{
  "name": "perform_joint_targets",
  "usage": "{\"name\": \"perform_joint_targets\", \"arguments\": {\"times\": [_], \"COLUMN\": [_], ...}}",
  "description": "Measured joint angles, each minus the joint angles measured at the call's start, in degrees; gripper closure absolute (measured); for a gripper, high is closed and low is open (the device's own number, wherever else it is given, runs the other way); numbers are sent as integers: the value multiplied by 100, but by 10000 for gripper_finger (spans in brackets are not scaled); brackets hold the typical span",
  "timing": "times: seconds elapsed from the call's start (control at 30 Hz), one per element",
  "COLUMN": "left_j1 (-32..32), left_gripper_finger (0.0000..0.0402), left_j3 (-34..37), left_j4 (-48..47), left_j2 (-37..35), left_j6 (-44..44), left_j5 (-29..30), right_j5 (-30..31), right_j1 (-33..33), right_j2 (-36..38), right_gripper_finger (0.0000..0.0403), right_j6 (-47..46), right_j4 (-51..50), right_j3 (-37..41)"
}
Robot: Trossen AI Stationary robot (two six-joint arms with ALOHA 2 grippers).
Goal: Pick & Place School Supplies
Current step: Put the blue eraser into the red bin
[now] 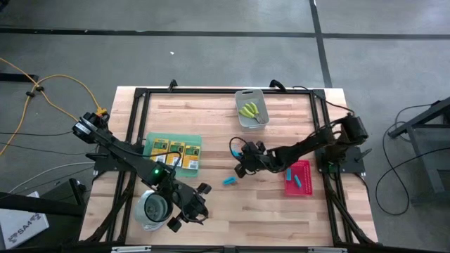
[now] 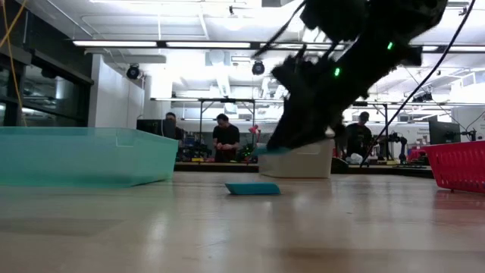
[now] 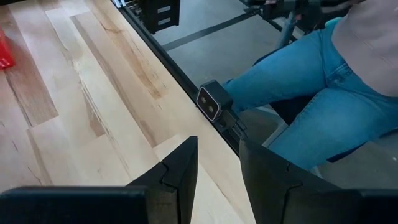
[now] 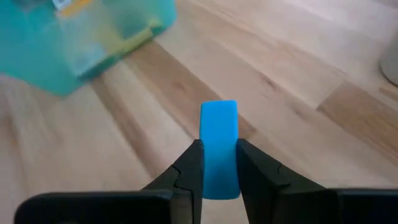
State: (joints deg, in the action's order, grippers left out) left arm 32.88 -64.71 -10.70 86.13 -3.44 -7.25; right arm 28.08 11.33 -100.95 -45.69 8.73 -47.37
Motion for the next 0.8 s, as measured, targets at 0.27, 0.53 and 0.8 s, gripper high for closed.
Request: {"name": "perform_joint_targets", "arguments": {"times": [0.27,0.53,0.8], "left_j1": [0,-2,-2], "left_gripper_finger": [287,287,287], "left_j3": [0,0,0], "left_j4": [19,22,42], "left_j2": [-1,0,0], "left_j6": [37,39,40], "left_j5": [0,0,0], "right_j5": [36,25,2], "right_j1": [469,1144,2052], "right_j2": [978,2040,3018], "right_gripper_finger": [333,333,333], "right_j6": [-690,-1514,-3164], "right_j4": [-1580,-3173,-5214], "right_j3": [-11,-7,-7]}}
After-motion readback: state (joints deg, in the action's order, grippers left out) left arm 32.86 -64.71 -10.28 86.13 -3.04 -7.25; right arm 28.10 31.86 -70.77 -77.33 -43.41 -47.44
